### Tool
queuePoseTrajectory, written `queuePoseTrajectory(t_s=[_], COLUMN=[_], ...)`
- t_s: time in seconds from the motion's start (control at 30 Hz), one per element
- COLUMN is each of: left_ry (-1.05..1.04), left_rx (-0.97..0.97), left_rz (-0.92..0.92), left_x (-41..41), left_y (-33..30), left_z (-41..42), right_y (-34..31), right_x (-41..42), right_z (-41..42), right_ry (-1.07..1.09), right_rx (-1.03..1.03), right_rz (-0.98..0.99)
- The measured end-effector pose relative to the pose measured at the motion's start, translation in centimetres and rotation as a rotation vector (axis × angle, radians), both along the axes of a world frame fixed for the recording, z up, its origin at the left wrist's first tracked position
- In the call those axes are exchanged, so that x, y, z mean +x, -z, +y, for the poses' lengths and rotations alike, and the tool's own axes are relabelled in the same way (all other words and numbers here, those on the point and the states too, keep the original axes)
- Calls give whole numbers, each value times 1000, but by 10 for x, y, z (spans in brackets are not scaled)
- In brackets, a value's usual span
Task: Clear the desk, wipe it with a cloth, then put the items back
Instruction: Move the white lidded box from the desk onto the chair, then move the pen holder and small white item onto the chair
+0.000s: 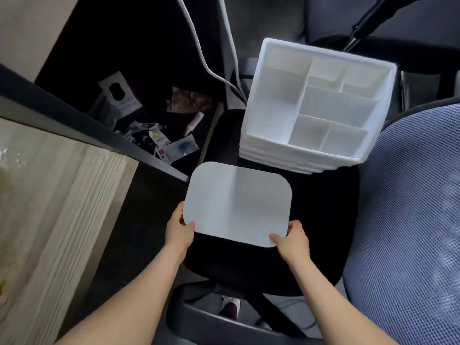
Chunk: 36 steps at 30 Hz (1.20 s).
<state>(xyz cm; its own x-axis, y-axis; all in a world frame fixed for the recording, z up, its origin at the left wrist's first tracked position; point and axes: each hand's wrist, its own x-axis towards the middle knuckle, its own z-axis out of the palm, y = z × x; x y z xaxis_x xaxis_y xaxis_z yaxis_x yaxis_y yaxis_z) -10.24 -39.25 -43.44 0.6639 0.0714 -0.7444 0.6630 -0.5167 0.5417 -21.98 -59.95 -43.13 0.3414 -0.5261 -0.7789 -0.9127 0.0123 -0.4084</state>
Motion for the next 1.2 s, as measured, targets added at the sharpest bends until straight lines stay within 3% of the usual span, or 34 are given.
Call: queuePoseTrajectory(t_s=[0.33,0.67,0.93,1.2], left_ry=[102,72,-141,-399], left_rx=[15,9,-6,224], left_rz=[1,-246,-501,-642], left_x=[-8,-87,-128,-161], left_y=[-18,-167,-303,-369], left_z=[-5,-2,91,263], right_y=[-24,-171,-305,-384], right_x=[-5,-25,-29,-17], right_z=[3,36,128,289], right_ry=[-59,-337,-584,-835], right_rx=[17,-235,-324,-283], right_rz=[11,-261,-496,-647])
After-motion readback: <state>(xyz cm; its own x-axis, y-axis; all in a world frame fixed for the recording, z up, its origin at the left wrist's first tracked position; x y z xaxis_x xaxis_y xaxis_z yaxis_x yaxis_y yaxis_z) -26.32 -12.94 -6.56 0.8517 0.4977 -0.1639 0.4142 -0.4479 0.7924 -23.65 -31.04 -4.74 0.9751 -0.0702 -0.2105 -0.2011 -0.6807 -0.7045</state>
